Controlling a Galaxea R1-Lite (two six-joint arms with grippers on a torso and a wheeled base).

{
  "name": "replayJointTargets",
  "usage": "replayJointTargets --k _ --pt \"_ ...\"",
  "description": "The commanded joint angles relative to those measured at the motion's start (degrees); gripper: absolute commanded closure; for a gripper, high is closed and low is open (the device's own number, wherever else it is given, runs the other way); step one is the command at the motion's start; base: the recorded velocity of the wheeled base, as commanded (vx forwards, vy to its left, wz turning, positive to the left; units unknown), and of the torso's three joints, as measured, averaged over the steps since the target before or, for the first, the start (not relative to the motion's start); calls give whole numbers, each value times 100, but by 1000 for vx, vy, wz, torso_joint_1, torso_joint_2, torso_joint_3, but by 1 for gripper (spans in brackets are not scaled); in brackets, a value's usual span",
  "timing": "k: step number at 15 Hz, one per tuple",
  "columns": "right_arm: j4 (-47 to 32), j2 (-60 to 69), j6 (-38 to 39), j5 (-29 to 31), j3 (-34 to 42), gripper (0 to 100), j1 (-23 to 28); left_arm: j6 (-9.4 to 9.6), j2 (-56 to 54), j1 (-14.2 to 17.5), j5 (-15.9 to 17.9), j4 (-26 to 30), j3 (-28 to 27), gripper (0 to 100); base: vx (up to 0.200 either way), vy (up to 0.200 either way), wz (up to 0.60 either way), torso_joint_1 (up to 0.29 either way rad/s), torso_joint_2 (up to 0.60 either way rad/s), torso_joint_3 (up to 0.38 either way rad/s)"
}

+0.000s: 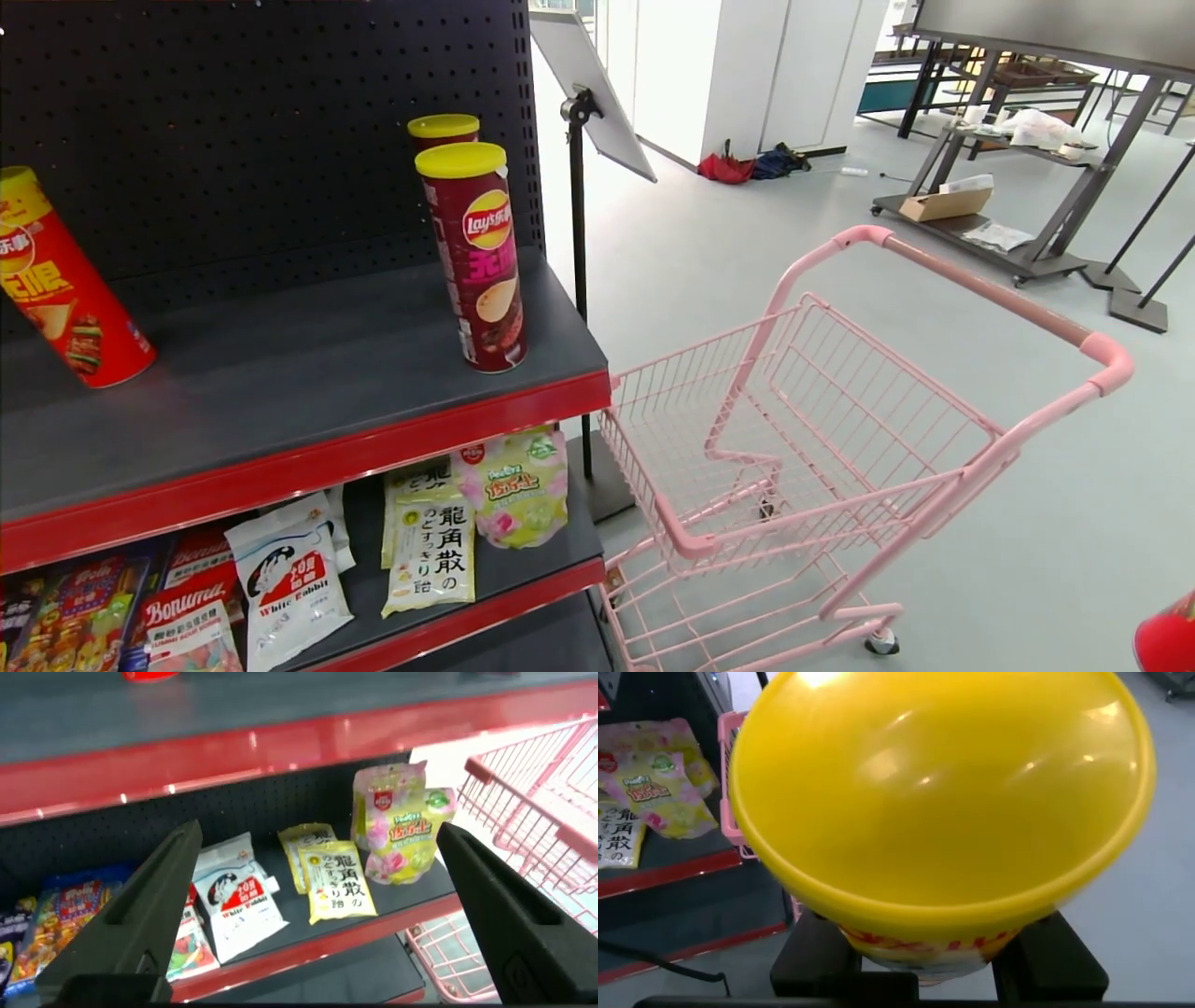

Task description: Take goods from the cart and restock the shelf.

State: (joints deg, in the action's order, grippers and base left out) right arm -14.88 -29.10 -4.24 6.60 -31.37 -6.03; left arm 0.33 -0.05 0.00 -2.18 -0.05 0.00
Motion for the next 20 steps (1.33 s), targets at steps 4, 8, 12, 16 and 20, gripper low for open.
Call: replayJointTargets --k 4,8,12,16,20 --pt "21 -96 -6 0 34 100 -12 11 5 0 -2 -4 0 0 0 0 0 206 -522 -315" --pt "73 -245 -6 -27 25 100 -12 11 5 0 -2 -4 0 0 0 0 0 161 -393 -234" --pt "82 -298 -6 -9 25 100 6 29 5 0 -10 -13 0 0 0 0 0 112 -270 -161" --pt "82 -281 -6 8 34 100 23 20 5 0 -10 -13 0 0 0 0 600 6 -19 -10" --pt "73 -254 -15 0 52 100 -3 20 5 0 -2 -13 0 0 0 0 600 7 1 -5"
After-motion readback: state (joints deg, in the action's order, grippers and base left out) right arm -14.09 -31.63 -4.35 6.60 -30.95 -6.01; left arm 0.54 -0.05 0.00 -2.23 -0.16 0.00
